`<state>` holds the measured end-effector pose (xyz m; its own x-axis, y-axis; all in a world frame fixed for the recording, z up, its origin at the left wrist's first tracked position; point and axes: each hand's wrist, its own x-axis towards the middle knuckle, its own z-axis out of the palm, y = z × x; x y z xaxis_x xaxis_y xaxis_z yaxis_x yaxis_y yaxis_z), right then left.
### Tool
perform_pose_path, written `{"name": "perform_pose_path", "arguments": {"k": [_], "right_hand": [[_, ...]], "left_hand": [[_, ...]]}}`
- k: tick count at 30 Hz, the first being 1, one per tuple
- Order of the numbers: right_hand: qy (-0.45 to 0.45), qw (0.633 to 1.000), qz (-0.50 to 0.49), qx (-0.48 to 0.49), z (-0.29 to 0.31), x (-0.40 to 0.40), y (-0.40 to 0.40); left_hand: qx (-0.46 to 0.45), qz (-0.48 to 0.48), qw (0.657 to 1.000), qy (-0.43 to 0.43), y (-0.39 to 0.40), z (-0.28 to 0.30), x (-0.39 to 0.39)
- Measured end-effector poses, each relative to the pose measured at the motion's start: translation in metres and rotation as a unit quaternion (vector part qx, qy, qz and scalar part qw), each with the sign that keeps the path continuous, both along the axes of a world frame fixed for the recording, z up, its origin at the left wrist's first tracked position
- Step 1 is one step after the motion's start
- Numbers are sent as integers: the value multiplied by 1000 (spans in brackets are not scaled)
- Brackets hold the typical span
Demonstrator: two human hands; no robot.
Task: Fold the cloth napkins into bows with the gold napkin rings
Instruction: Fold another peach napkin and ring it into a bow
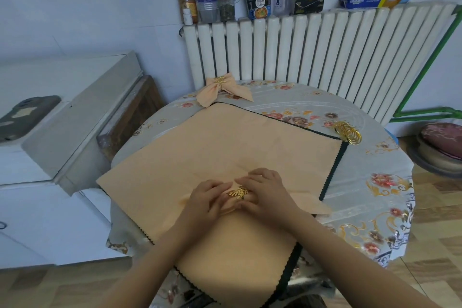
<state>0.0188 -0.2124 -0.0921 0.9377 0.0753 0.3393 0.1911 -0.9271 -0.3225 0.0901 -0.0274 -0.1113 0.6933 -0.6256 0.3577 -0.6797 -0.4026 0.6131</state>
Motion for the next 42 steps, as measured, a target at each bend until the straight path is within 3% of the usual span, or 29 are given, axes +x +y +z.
{"name": "perform_pose_path", "arguments": {"k": [6, 10, 12, 16, 19, 26, 29, 33, 38, 42], "right_hand": [[8, 990, 9, 139, -7, -5, -2], [-1, 988, -32, 154, -13, -3, 0], [-7, 989, -45, 139, -16, -2, 2], [-53, 994, -56, 81, -19, -5, 3], [-62, 993, -48, 83, -23, -9, 3], [-130, 988, -62, 61, -25, -15, 10], [-65, 994, -74, 51, -11, -17, 11], [89, 991, -96, -3, 9, -12, 15], [106, 990, -96, -10, 8, -12, 17], [95, 993, -47, 52, 1, -21, 11]], "left_hand": [[-50, 32, 998, 13, -2, 1, -6], [-2, 27, 993, -113, -1, 2, -13], [29, 52, 990, -130, -5, 5, -21], [96, 129, 981, -106, -16, 14, -32], [112, 143, 983, -27, -16, 22, -30], [155, 167, 973, 29, -18, 27, -33], [154, 162, 973, 50, -13, 32, -36], [156, 153, 976, -8, -11, 36, -53], [95, 87, 991, -39, -11, 34, -71], [143, 65, 988, 9, -2, 39, -54]]}}
